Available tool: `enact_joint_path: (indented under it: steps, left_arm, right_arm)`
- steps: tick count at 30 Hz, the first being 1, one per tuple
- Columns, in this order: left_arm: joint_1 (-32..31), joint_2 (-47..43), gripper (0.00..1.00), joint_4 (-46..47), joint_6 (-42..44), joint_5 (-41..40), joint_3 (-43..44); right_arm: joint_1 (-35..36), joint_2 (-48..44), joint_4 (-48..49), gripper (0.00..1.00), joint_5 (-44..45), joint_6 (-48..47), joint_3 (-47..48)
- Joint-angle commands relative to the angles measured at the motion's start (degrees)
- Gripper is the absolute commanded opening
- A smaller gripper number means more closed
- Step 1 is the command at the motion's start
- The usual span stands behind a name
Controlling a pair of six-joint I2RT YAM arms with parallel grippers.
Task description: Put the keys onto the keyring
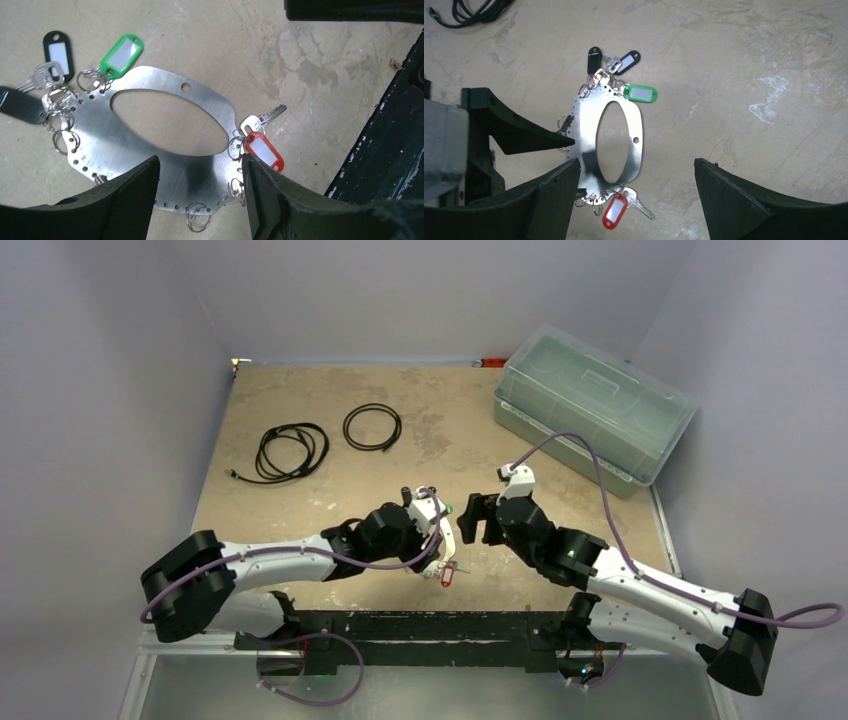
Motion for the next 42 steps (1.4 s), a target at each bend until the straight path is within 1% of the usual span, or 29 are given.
enact_joint_path:
  steps: [1,4,6,9,12,16,18,24,28,36,42]
  left_arm:
    - [-1.3,3.3,0.60,0.6,3.8,4.9,4.8]
    - [-2.1,5.8,0.57,0.9,4.4,6.3,6.2]
    - [-2.5,7.8,0.52,0.3,4.9,6.7,7.4]
    - [-3.0,10.5,0.50,-2.3,6.0,6.0,9.4]
    - [-3.2,11.5,0.49,-2.6,6.5,5.1,9.7]
    - [-3.2,13.0,0.41,-2.7,6.9,5.6,10.3]
    - [-3.2,13.7,0.39,-3.8,6.9,5.6,11.0]
    - [-3.2,13.2,0.40,-5.8,7.5,7.0,11.2]
    - [-3.2,13.4,0.40,-6.5,8.1,6.4,11.1]
    - [-3.2,15.0,0.38,-6.5,9.0,7.3,11.5]
    - [-3.2,15.8,0.37,-4.5,8.9,7.3,10.6]
  right_arm:
    - [-0.6,-3.1,0.4,0.87,2.1,0.0,-0.4]
    - [-0.9,-4.3,0.4,0.88,2.4,-0.7,-0.4]
    - [-1.0,-5.2,0.1,0.88,2.5,-1.1,-0.5]
    - [-1.2,-6.5,-0.3,0.88,2.4,-1.3,-0.8]
    - [-1.3,-7.9,-0.6,0.88,1.9,-1.3,-1.3]
    - [-1.4,-9.6,-1.1,0.88,1.8,-1.4,-1.9]
    - [-1.4,-10.2,-1.5,0.88,1.9,-1.4,-1.9]
    - [-1.5,-10.6,-1.4,0.88,1.6,-1.6,-2.2]
    - [-1.5,-10.2,-1.2,0.88,1.2,-1.6,-2.2]
    - [-1.5,-10.2,-1.2,0.88,0.9,-1.8,-2.2]
    - [-1.5,-9.7,-1.2,0.88,0.8,-1.9,-2.1]
